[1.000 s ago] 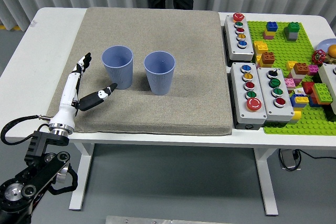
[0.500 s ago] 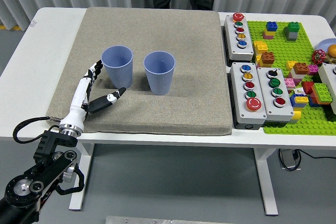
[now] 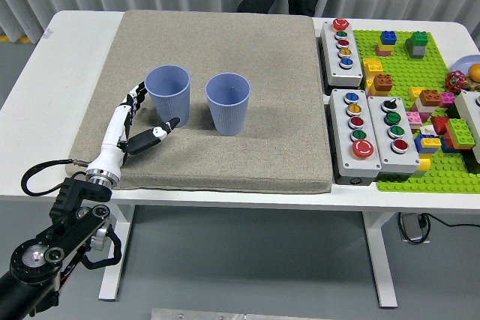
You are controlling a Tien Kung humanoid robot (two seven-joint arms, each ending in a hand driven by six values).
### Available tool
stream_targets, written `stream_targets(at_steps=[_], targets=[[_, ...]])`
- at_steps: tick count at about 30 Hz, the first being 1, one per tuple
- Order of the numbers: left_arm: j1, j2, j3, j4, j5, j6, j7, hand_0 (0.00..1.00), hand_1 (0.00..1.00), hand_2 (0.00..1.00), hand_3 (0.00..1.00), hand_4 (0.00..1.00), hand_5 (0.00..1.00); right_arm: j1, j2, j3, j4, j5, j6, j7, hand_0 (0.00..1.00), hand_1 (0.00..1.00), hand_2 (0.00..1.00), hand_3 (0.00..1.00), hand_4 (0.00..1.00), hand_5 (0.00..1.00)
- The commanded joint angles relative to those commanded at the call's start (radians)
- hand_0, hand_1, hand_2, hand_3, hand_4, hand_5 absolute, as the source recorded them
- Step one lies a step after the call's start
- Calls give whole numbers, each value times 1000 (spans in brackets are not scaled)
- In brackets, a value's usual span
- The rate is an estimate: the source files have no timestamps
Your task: Pick cup pour cup place
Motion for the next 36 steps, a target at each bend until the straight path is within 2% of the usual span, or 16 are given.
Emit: stream_targets(at_steps=[23,36], targets=[[-71,-9,30,65,-16,-5,4,997,989,998,998,931,321,5,-1,-2,0,1,1,0,669,610,556,550,2,208],[-87,-14,35,81,-11,-5,3,997,989,998,998,935,357,8,-2,1,-1,-1,4,1,668,610,556,551,2,208]])
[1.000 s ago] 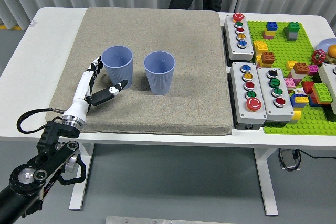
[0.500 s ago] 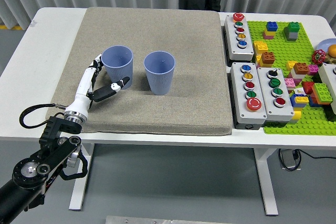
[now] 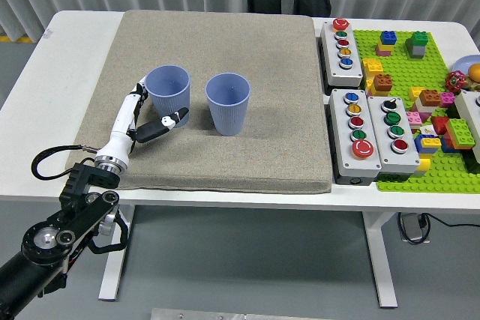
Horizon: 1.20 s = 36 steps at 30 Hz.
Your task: Pick cup pour cup place
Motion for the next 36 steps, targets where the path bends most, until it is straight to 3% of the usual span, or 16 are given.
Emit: stream_targets(at_steps=[36], targets=[[-44,-14,21,51,-10,11,1,985,977,998,998,952,387,2,-1,11,0,-21,10,-5,669,610,556,551,2,208]])
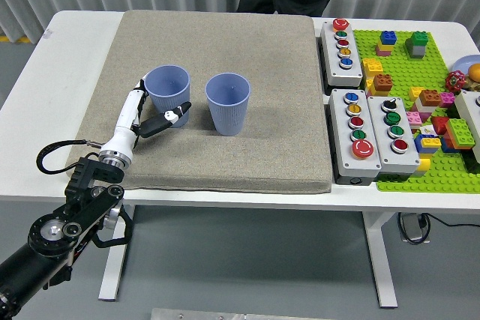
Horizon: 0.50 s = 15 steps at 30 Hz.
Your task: Pick cup pour cup place
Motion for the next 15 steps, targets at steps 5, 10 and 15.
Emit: stream_targets(at_steps=[5,10,15], targets=[[-6,-2,4,3,0,-1,2,983,976,998,998,952,386,2,0,1,0,0,1,0,669,610,556,551,2,208],[-11,-2,8,8,1,-2,4,983,976,998,998,952,386,4,0,1,0,1,1,0,669,610,556,551,2,208],[-13,-3,9,11,2,-2,5,977,959,998,998,954,388,4,-1,3,0,-1,2,-1,669,610,556,551,2,208]])
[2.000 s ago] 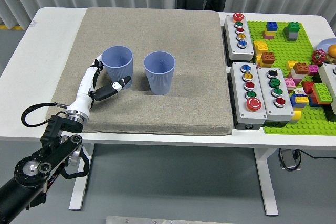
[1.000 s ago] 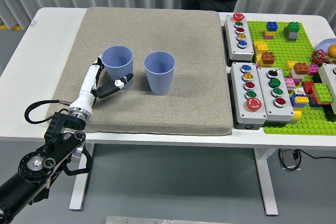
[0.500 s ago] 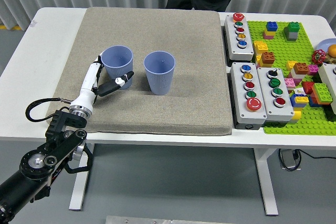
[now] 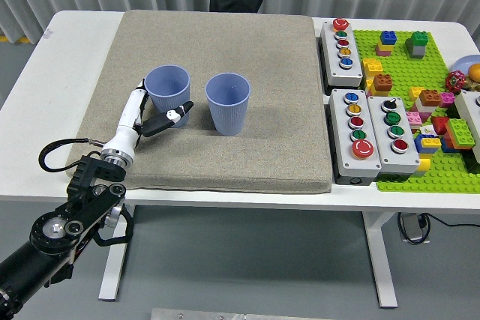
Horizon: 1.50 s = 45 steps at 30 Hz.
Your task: Pick cup pour cup place
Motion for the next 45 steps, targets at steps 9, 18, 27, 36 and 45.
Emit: stream_targets(at_steps=[9,18,27,36,45], targets=[[-1,-4,1,2,-1,2,-2,826,881,998,998,953,387,0,0,2,0,-4,1,-1,669,610,556,551,2,208],[-5,-7,5,7,-4,7,-8,721,776,998,969,955,384,3,0,0,0,-2,1,-2,669,609,556,551,2,208],[-4,-9,10,9,0,14,-12,571,645,928,920,916,319,1,0,2,0,-7,2,-4,669,610,557,551,2,207],[-5,-13,16,14,-9,53,-24,589,642,810,815,918,331,2,0,3,1,-12,3,-6,669,610,557,551,2,207],[-3,-16,20,13,-13,61,-27,603,597,603,657,901,315,0,0,5,1,-17,4,-7,669,610,557,551,2,206]])
